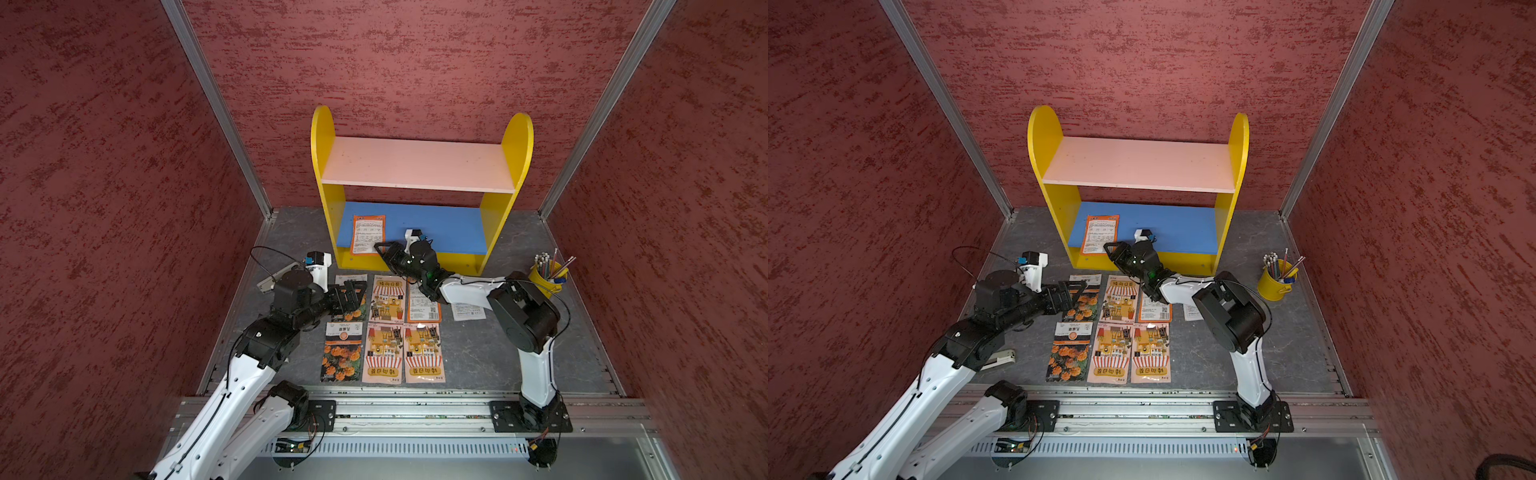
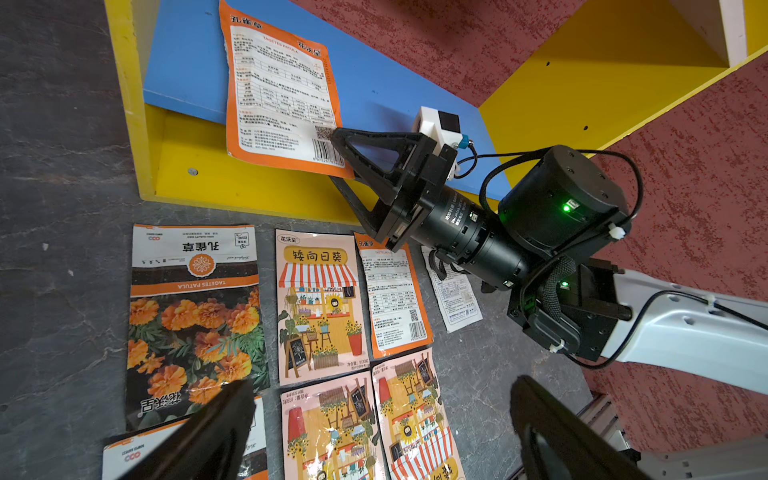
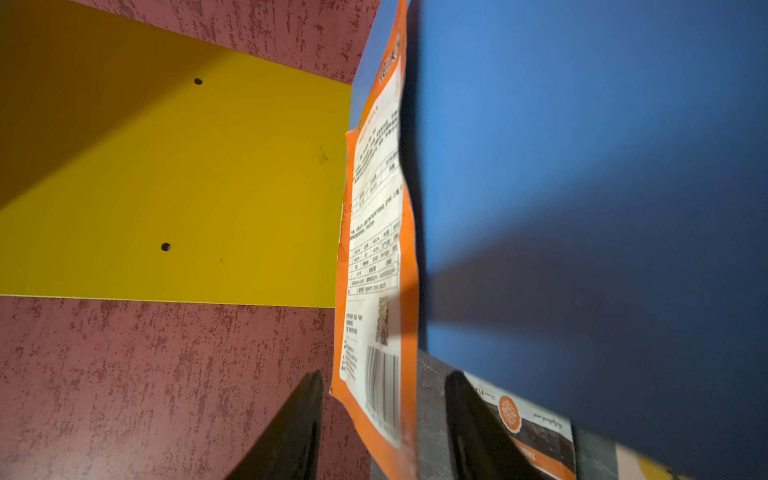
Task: Take the seed bag off the shelf
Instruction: Pick up the seed packet from the shelf.
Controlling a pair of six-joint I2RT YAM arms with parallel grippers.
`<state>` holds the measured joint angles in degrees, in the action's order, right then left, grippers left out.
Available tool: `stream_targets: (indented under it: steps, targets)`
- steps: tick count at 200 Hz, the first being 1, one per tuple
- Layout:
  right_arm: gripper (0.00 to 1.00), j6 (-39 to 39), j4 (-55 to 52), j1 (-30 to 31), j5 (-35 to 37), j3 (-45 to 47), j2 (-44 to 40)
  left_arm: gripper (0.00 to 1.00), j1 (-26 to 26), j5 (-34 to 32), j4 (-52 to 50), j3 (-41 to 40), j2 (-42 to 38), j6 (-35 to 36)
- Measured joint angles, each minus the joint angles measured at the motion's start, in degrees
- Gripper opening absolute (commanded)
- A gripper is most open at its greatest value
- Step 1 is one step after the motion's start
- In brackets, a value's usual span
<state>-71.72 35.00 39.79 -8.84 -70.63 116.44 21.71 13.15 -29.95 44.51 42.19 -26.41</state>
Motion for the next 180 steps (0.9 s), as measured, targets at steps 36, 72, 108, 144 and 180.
stream_targets:
  steps: [36, 72, 108, 144, 180]
  targets:
    - [0.28, -0.39, 0.37, 0.22, -0.2, -0.9, 0.74, 1.0, -0.33, 0.37, 0.0, -0.22, 0.0, -0.33]
    - [0.07, -0.7, 1.07, 0.26, -0.17, -1.11, 1.14, 1.0, -0.61, 1.77, 0.48, -0.81, -0.02, -1.55]
    - [0.0, 0.07, 2.08, 0.24, -0.13, -0.42, 0.98, 1.0, -0.87, 3.37, 1.29, -1.66, -0.57, -2.75]
    - [0.0, 1.86, 2.93, -0.42, -0.39, 5.46, -2.4, 1.0, -1.75, 5.68, 5.66, -2.97, -0.39, -4.96]
    - [0.0, 5.14, 3.28, -1.7, -2.82, 13.55, -11.21, 1.0, -3.15, 9.97, 15.19, -7.63, 2.56, -9.55]
